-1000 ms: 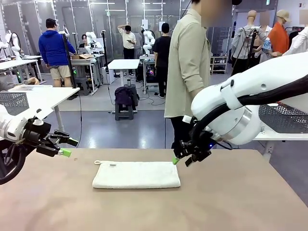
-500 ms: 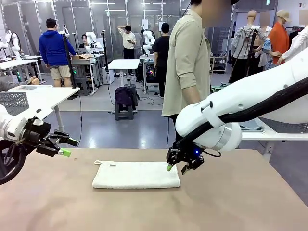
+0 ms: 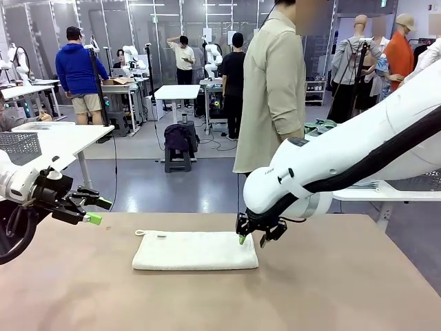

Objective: Fold the towels and place them in the basket.
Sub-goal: When a person lays out a Towel with hook on the table, fold it in half twice.

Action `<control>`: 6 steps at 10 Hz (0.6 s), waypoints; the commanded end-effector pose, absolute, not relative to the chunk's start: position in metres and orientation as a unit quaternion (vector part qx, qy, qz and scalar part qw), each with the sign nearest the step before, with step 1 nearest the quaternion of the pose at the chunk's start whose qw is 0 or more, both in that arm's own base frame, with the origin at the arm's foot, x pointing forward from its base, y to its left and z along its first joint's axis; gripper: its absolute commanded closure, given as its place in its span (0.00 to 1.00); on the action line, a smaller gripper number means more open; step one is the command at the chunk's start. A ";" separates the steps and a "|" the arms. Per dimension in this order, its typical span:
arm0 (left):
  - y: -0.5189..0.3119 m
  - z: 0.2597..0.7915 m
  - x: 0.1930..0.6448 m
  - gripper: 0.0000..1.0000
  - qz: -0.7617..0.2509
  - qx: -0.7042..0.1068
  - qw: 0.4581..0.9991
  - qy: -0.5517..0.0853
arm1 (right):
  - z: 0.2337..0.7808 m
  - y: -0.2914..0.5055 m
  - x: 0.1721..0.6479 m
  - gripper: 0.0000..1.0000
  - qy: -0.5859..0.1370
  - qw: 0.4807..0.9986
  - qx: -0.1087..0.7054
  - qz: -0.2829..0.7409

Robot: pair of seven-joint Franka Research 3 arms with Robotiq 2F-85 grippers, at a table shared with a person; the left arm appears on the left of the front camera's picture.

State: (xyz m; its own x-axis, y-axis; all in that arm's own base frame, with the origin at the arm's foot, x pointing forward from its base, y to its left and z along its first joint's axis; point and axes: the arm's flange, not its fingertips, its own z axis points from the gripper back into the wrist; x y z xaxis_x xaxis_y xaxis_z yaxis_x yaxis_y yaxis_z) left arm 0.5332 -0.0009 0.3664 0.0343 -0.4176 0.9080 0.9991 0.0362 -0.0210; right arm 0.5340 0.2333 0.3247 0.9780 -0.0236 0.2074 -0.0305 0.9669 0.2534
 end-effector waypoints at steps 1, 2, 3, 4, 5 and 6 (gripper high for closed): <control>0.000 0.368 0.530 0.13 -0.580 -0.380 0.610 -0.384 | 0.320 0.250 0.545 0.35 -0.121 0.986 0.108 -0.031; 0.000 0.368 0.530 0.13 -0.580 -0.380 0.610 -0.384 | 0.316 0.252 0.548 0.35 -0.121 0.986 0.108 -0.043; 0.000 0.368 0.530 0.13 -0.580 -0.380 0.610 -0.384 | 0.312 0.252 0.550 0.35 -0.119 0.986 0.108 -0.050; 0.000 0.368 0.530 0.13 -0.580 -0.380 0.610 -0.384 | 0.308 0.252 0.553 0.35 -0.120 0.986 0.099 -0.056; 0.000 0.368 0.530 0.13 -0.580 -0.380 0.610 -0.384 | 0.305 0.253 0.554 0.35 -0.115 0.987 0.098 -0.057; 0.000 0.368 0.530 0.13 -0.580 -0.380 0.610 -0.384 | 0.302 0.255 0.554 0.35 -0.114 0.987 0.098 -0.059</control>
State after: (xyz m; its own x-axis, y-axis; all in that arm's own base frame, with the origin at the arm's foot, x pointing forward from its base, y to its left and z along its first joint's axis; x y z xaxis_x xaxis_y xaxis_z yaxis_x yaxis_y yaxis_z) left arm 0.5332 -0.0009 0.3664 0.0343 -0.4176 0.9080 0.9991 0.0363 -0.0210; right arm 0.5491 0.2422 0.3034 0.9754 -0.0992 0.1971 0.0530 0.9725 0.2270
